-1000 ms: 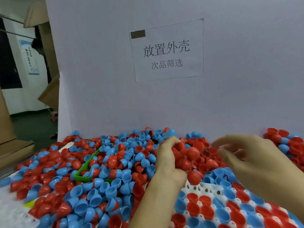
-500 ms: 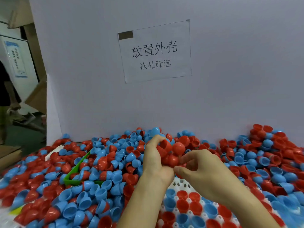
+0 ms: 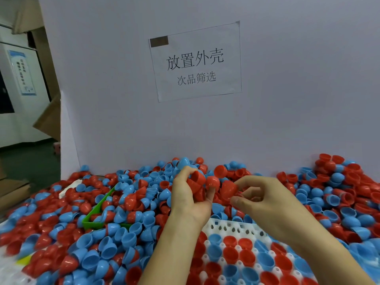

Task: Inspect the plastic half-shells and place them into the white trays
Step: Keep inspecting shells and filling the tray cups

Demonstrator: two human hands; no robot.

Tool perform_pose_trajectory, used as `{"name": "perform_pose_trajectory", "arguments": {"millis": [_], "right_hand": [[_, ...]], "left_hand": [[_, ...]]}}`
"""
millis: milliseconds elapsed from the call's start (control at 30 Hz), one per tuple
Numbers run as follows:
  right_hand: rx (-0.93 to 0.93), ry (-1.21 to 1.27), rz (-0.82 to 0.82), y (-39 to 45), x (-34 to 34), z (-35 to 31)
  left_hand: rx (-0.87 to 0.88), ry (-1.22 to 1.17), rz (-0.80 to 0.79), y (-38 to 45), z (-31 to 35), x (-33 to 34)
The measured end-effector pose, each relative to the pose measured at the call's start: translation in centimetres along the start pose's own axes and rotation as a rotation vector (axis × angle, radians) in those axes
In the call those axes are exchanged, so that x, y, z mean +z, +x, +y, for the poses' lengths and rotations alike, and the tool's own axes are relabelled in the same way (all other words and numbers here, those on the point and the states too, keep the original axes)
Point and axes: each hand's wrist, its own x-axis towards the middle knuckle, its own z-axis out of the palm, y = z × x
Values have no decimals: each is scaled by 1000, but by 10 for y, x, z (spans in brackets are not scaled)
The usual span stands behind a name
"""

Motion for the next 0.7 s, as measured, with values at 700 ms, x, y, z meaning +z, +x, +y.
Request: {"name": "perform_pose_trajectory", "arguments": {"millis": [700], "right_hand": [[92,383,294,-11,-48,-13]], "left_hand": [[6,-87,-27,-6,12,0]]}}
